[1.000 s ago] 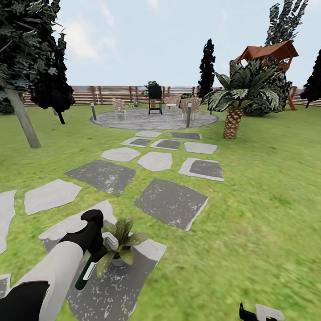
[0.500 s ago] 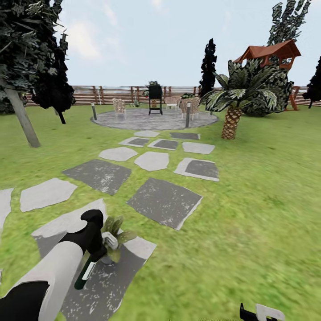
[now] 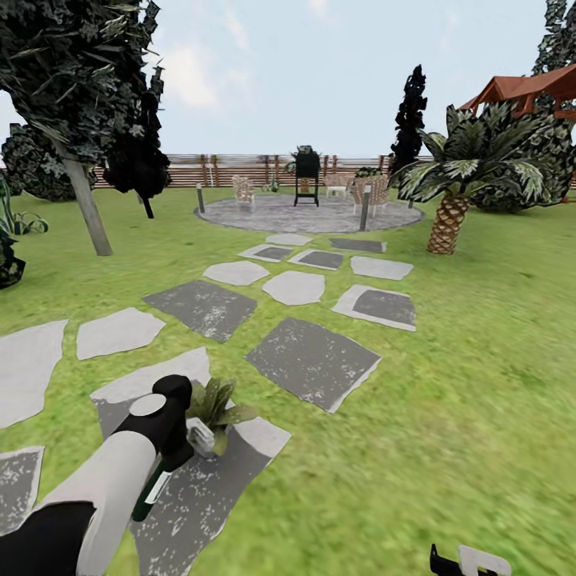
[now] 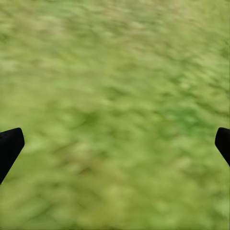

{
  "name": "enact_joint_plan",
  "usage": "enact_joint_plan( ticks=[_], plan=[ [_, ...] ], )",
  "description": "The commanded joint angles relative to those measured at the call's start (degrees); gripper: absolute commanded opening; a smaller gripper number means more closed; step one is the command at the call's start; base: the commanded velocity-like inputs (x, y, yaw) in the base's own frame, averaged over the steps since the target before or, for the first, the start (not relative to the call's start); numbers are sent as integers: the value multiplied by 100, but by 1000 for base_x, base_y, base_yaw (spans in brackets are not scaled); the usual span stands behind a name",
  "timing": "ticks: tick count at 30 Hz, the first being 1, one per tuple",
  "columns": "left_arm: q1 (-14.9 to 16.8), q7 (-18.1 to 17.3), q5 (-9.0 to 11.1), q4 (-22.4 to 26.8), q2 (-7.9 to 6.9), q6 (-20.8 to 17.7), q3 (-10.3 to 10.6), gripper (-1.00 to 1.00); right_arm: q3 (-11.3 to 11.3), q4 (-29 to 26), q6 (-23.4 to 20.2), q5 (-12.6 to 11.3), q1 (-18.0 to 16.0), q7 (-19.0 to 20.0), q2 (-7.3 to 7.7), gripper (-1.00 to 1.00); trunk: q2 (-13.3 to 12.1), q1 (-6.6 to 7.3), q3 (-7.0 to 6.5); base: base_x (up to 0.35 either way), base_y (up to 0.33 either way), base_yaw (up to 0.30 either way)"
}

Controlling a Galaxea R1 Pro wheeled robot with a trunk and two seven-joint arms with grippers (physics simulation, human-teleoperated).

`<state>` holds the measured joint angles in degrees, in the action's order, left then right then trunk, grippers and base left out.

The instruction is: Pick up the pesticide atomizer in the garden and spray insectifuge to fully cover both potted plants in the garden.

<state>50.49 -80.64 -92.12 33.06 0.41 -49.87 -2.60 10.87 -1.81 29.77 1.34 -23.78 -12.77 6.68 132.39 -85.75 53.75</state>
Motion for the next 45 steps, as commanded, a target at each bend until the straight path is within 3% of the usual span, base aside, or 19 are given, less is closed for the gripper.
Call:
enact_joint_plan(
  ticks=[1, 7, 15, 22, 26, 30, 33, 45],
  plan=[
    [4, -129, -82, 7, 13, -58, -22, -100, 20, 6, 20, 15, -4, -6, 2, 100, 2, 1, 6, 0, -1, 23],
    [3, -213, -365, 4, 15, -58, -44, -100, 20, 12, 20, 15, -4, -5, 15, 100, 2, 1, 6, 161, 0, 5],
    [-35, -215, -392, -1, 12, -58, -47, -100, 20, 6, 20, 15, -4, -6, 13, 100, 2, 1, 6, 330, -13, 3],
    [-56, -215, -403, 0, 3, -58, -39, -100, 20, 6, 20, 15, -4, -6, 9, 100, 2, 1, 6, 239, -173, 233],
    [-58, -217, -436, -1, 11, -53, -31, -100, 20, 6, 20, 15, -4, -6, 9, 100, 2, 1, 6, 27, -266, 275],
    [-75, -268, -767, -72, 137, -32, -33, -100, 18, 6, 20, 15, -4, -6, 9, 100, 2, 1, 6, 3, -272, 275],
    [-74, -289, -877, -101, 164, -46, -39, -100, 20, 6, 20, 15, -4, -6, 9, 100, 2, 1, 6, 0, -273, 275],
    [-65, -289, -904, -98, 154, -57, -5, -100, 20, 6, 20, 15, -4, -6, 9, 100, 2, 1, 6, -143, -235, 186]
  ],
)
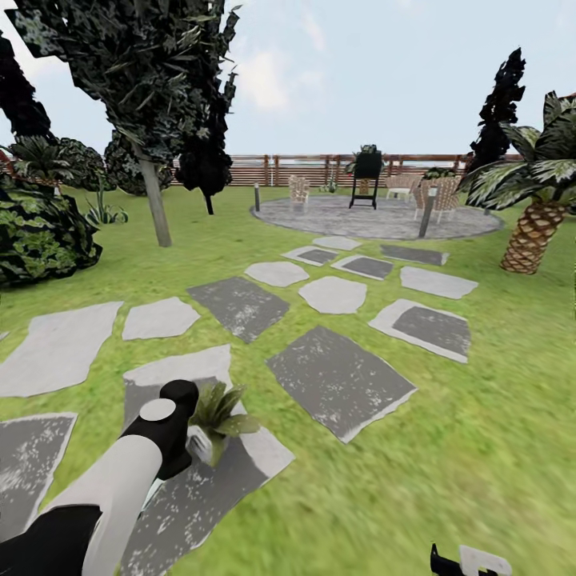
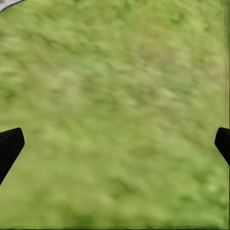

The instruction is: Pick up the pesticide atomizer in the garden and spray insectifuge to fully cover both potted plants in the garden.

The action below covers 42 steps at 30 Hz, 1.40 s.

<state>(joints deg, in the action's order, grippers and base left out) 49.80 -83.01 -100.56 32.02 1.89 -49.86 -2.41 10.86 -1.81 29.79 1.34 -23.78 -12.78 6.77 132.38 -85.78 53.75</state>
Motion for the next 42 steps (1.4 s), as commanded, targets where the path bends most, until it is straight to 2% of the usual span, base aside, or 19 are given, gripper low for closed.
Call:
enact_joint_plan(
  ticks=[1, 10, 19, 27, 35, 42],
  plan=[
    [3, -51, -60, 6, 6, -59, -24, -100, 21, 5, 18, 15, -4, -5, 0, 100, 3, 4, 6, -274, -168, 8],
    [70, -52, -69, 84, -39, -59, -48, -100, 18, 5, 18, 15, -4, -5, -9, 100, 3, 4, 6, -109, -51, 206],
    [125, -57, -69, 103, 80, -68, -60, -100, 21, 5, 18, 15, -4, -5, -9, 100, 3, 4, 6, 9, 0, 232],
    [106, -49, -69, 101, 93, -75, -67, -100, 21, 5, 18, 15, -4, -5, -9, 100, 3, 4, 6, 287, -17, 13],
    [71, -49, -61, 102, 99, -76, -73, -100, 21, 5, 18, 15, -4, -5, -9, 100, 3, 4, 6, 273, -161, 13],
    [65, -47, -66, 102, 93, -75, -61, -100, 21, 5, 18, 15, -4, -5, -9, 100, 3, 4, 6, 194, -220, 221]
  ],
)
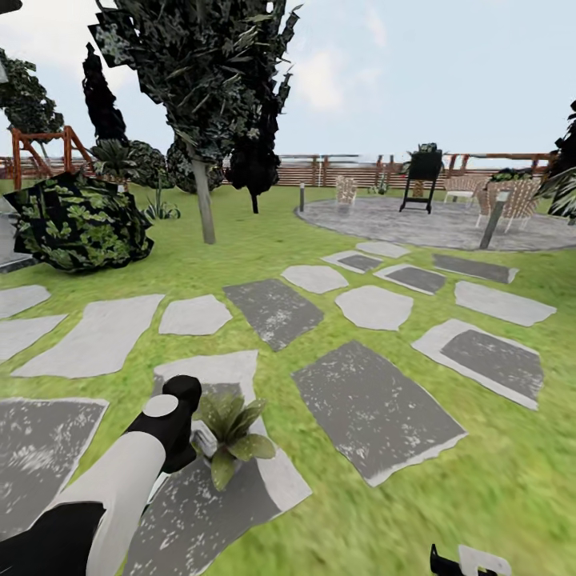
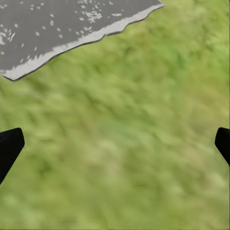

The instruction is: Pick up the pesticide atomizer in the garden and spray insectifuge to fully cover both potted plants in the garden.

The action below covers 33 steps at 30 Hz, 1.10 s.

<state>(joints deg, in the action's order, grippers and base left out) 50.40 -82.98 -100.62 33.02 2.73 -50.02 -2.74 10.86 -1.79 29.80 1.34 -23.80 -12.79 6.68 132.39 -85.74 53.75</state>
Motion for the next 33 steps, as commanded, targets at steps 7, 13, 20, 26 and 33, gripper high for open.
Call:
enact_joint_plan(
  ticks=[7, 13, 20, 26, 33],
  plan=[
    [12, -51, -57, 3, 14, -60, -27, -100, 21, 3, 18, 15, -2, -4, 0, 100, 2, -1, 6, 160, -241, 276],
    [-8, -44, -55, 8, 8, -60, -34, -100, 21, 3, 18, 15, -2, -4, 0, 100, 2, -1, 6, 175, -81, 89],
    [-28, -8, -36, 12, -15, -42, -54, -100, 21, 3, 18, 15, -2, -4, 0, 100, 2, -1, 6, -191, -103, 2],
    [-68, 2, 271, -4, -116, -1, -91, -100, 20, 3, 18, 15, -2, -4, 0, 100, 2, -1, 6, -280, -145, 204],
    [-614, 571, 1130, 0, -236, 249, -93, -100, 18, 3, 18, 15, -2, -4, 0, 100, 2, -1, 6, -283, -142, 274]
  ],
)
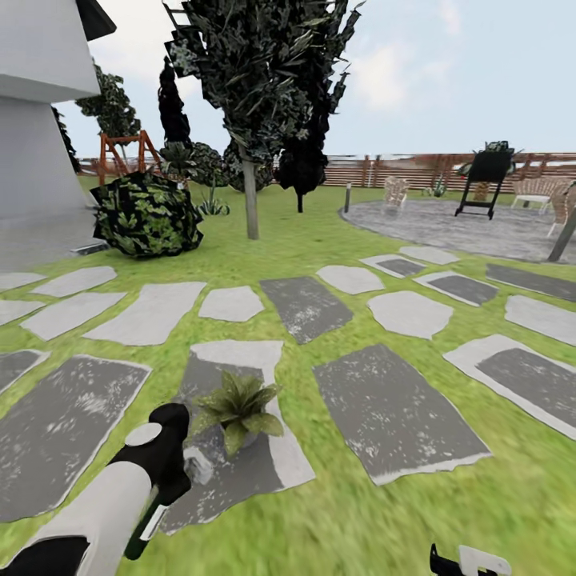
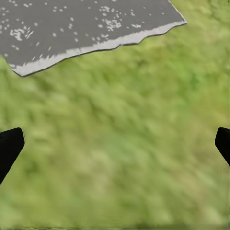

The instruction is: Pick up the pesticide atomizer in the garden and spray insectifuge to fully cover both potted plants in the garden.

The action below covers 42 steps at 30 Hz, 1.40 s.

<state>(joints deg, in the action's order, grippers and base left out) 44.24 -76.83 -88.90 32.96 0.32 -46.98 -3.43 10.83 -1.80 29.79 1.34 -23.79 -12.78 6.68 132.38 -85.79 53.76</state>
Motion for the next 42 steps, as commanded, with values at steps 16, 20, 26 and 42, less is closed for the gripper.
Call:
enact_joint_plan(
  ticks=[16, 20, 26, 42],
  plan=[
    [-1058, 1939, 4426, -87, -498, 4088, -93, -100, 14, 5, 18, 24, -3, 28, 13, 100, 3, 4, 5, -257, -95, 168],
    [-1075, 1937, 4798, -77, -483, 4291, -165, -100, -433, -69, 16, 684, -3, 60, 72, 100, 3, 4, 5, -17, -2, 1],
    [-1076, 1905, 4833, -188, -488, 4968, -173, -100, -1101, -1284, -60, 2187, -3, 1541, 161, 100, 3, 4, 5, -1, 0, 0],
    [-738, 1296, 3010, -1045, -189, 4294, 40, -100, -1225, -3192, -1195, 3114, -217, 5026, -577, 100, 3, 4, 5, 0, 0, 0]
  ],
)
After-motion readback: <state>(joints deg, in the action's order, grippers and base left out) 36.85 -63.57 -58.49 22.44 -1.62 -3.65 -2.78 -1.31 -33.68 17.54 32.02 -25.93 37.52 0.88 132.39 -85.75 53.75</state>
